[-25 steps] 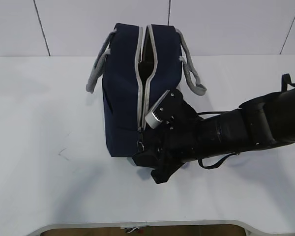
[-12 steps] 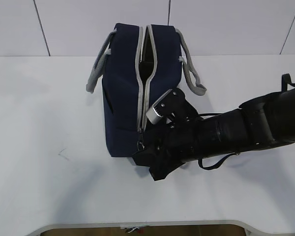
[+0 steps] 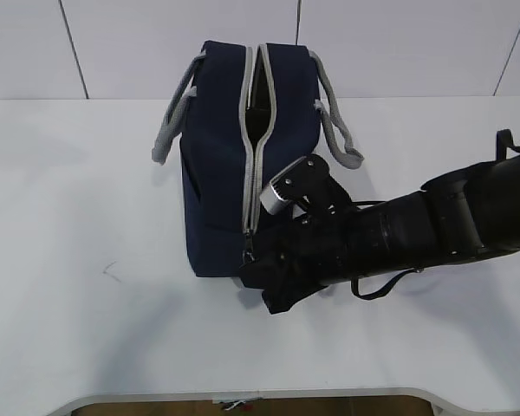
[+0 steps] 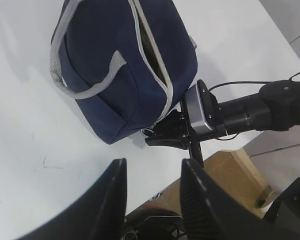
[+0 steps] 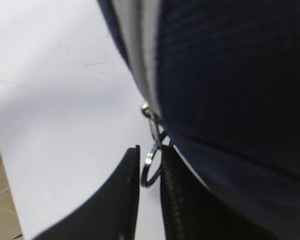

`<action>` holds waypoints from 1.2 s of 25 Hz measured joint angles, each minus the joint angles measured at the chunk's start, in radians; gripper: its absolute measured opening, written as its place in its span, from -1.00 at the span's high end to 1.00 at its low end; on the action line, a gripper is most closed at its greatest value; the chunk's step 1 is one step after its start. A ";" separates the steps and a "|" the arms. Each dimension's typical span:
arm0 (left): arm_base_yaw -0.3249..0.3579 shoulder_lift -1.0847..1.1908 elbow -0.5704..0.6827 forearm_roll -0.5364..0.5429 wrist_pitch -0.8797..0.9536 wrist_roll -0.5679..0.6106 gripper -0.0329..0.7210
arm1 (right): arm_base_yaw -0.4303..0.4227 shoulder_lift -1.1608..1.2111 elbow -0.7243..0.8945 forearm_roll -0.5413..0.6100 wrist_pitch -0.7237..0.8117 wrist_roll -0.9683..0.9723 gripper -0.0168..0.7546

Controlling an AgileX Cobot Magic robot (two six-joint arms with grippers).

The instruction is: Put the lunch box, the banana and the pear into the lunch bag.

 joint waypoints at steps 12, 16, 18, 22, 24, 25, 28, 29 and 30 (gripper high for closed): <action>0.000 0.000 0.000 0.000 0.000 0.000 0.19 | 0.000 0.000 0.000 0.000 -0.006 0.068 0.92; 0.000 0.000 0.000 0.000 0.000 0.000 0.21 | 0.000 0.000 0.000 0.000 -0.008 0.105 0.92; 0.000 0.000 0.000 0.000 0.000 0.000 0.21 | 0.000 -0.002 0.000 0.000 -0.008 0.120 0.92; 0.000 0.000 0.000 0.000 0.000 0.000 0.23 | 0.000 -0.041 0.000 0.000 -0.008 0.152 0.92; 0.000 0.000 0.000 0.000 0.000 0.000 0.23 | 0.000 -0.069 0.000 0.000 -0.008 0.170 0.92; 0.000 0.000 0.000 0.000 0.000 0.000 0.23 | 0.000 -0.081 0.000 0.000 -0.008 0.185 0.92; 0.000 0.000 0.000 0.000 0.000 0.000 0.23 | 0.000 -0.113 0.000 0.000 -0.008 0.238 0.92; 0.000 0.000 0.000 0.000 0.000 0.000 0.24 | 0.000 -0.124 0.000 -0.008 -0.008 0.265 0.92; 0.000 0.000 0.000 0.000 0.000 0.000 0.24 | 0.000 -0.133 0.000 -0.026 -0.008 0.295 0.92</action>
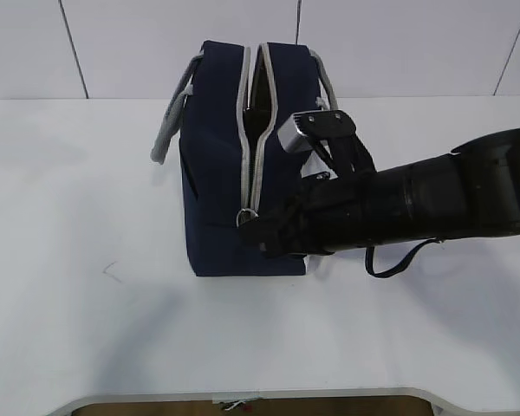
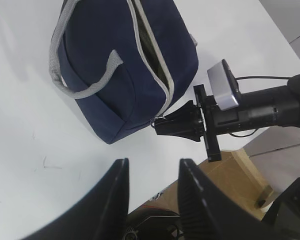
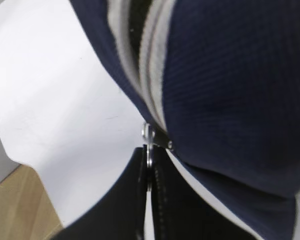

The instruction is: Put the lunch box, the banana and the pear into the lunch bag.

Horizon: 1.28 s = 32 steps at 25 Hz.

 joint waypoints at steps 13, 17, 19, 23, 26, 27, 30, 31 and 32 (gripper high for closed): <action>0.000 0.002 0.000 0.005 0.000 0.000 0.24 | 0.000 -0.074 0.000 -0.366 0.004 0.408 0.92; 0.000 0.019 0.000 0.049 0.000 0.000 0.24 | 0.000 -0.074 -0.027 -0.462 0.011 0.506 0.92; 0.000 0.027 0.000 0.072 0.000 0.000 0.24 | 0.000 -0.074 -0.058 -0.530 0.020 0.588 0.92; 0.000 0.043 0.000 0.088 0.000 0.000 0.24 | 0.000 -0.074 -0.129 -0.707 0.060 0.775 0.92; 0.000 0.054 0.000 0.092 0.000 0.000 0.24 | 0.000 -0.074 -0.185 -0.856 0.107 0.926 0.92; 0.000 0.056 0.000 0.092 0.000 0.000 0.24 | 0.000 -0.074 -0.208 -0.901 0.128 0.975 0.92; 0.000 0.067 0.000 0.094 0.000 0.000 0.24 | 0.000 -0.074 -0.262 -1.004 0.188 1.090 0.92; 0.000 0.071 0.000 0.094 0.000 0.000 0.24 | 0.000 -0.074 -0.287 -1.040 0.209 1.124 0.92; 0.000 0.075 0.000 0.094 0.000 0.000 0.24 | 0.000 -0.074 -0.306 -1.068 0.229 1.154 0.92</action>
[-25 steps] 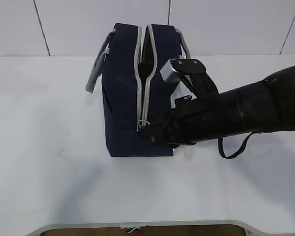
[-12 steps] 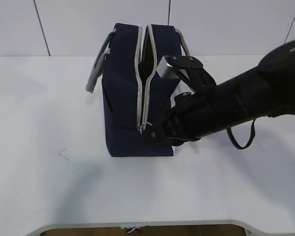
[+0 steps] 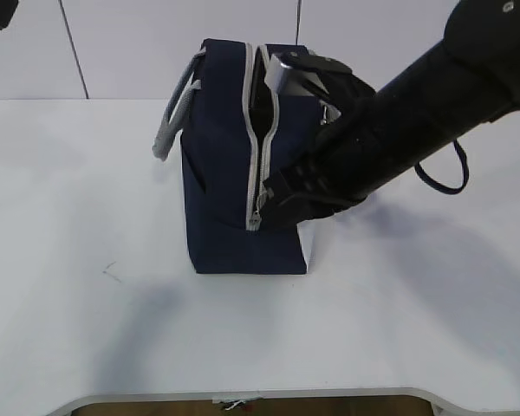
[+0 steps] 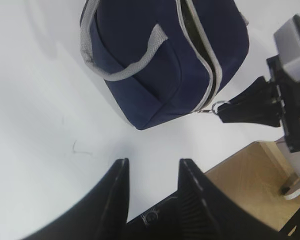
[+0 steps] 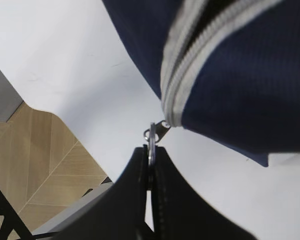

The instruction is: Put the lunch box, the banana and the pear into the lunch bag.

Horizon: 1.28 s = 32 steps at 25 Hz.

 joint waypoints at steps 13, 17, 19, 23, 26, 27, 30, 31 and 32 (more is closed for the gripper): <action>0.000 0.013 0.236 0.044 -0.006 0.016 0.27 | 0.000 0.000 -0.231 -0.172 0.176 0.208 0.92; 0.000 0.015 0.285 0.045 -0.010 0.059 0.27 | 0.000 0.000 -0.298 -0.184 0.207 0.223 0.92; 0.000 0.015 0.299 0.045 -0.014 0.085 0.27 | 0.000 0.000 -0.324 -0.190 0.220 0.231 0.92; 0.000 0.015 0.316 0.040 -0.072 0.154 0.27 | 0.000 0.000 -0.366 -0.198 0.233 0.240 0.92; 0.000 0.026 0.318 0.009 -0.118 0.199 0.27 | 0.000 0.000 -0.379 -0.200 0.236 0.242 0.92; 0.000 0.032 0.318 -0.011 -0.131 0.220 0.27 | 0.000 0.000 -0.378 -0.200 0.236 0.242 0.92; 0.000 0.062 0.331 -0.086 -0.165 0.288 0.27 | 0.000 0.002 -0.378 -0.195 0.236 0.242 0.92; -0.003 0.071 0.338 -0.107 -0.180 0.311 0.27 | 0.000 0.002 -0.378 -0.191 0.236 0.242 0.92; -0.007 0.083 0.346 -0.117 -0.195 0.326 0.27 | 0.000 0.002 -0.378 -0.187 0.236 0.242 0.92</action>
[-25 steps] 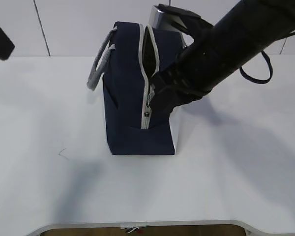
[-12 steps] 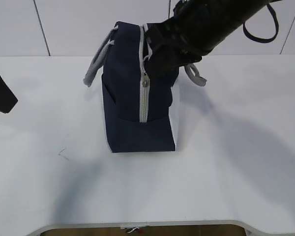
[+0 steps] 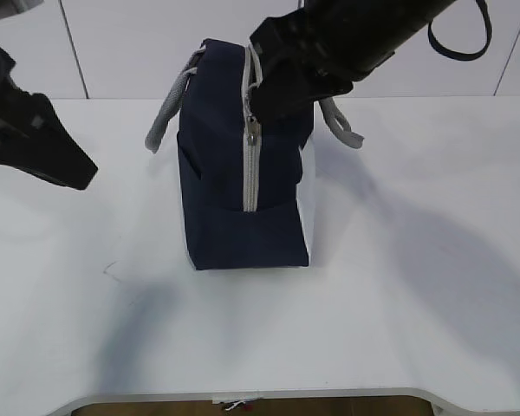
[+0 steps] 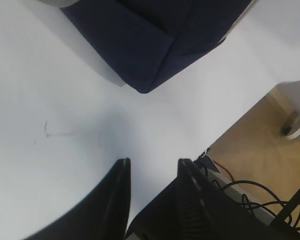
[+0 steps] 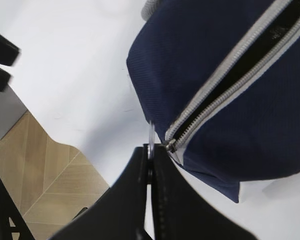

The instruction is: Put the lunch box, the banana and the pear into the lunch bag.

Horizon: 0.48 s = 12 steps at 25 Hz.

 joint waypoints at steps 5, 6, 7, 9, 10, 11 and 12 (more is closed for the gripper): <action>-0.061 0.068 0.031 -0.016 -0.091 0.053 0.24 | 0.000 0.000 -0.001 0.006 -0.006 0.015 0.92; -0.078 0.081 0.032 -0.018 -0.112 0.058 0.22 | 0.000 0.000 -0.001 0.006 -0.006 0.020 0.92; -0.093 0.094 0.032 -0.018 -0.137 0.060 0.18 | 0.000 0.000 -0.001 0.006 -0.008 0.022 0.92; -0.124 0.119 0.032 -0.023 -0.179 0.064 0.09 | 0.000 0.000 -0.001 0.006 -0.019 0.023 0.92; -0.137 0.128 0.032 -0.023 -0.197 0.064 0.04 | 0.000 0.000 -0.001 0.006 -0.024 0.026 0.92; -0.148 0.137 0.032 -0.025 -0.211 0.064 -0.01 | 0.000 0.000 -0.001 0.006 -0.033 0.028 0.92; -0.160 0.144 0.032 -0.027 -0.227 0.064 -0.04 | 0.000 0.000 -0.001 0.006 -0.038 0.028 0.92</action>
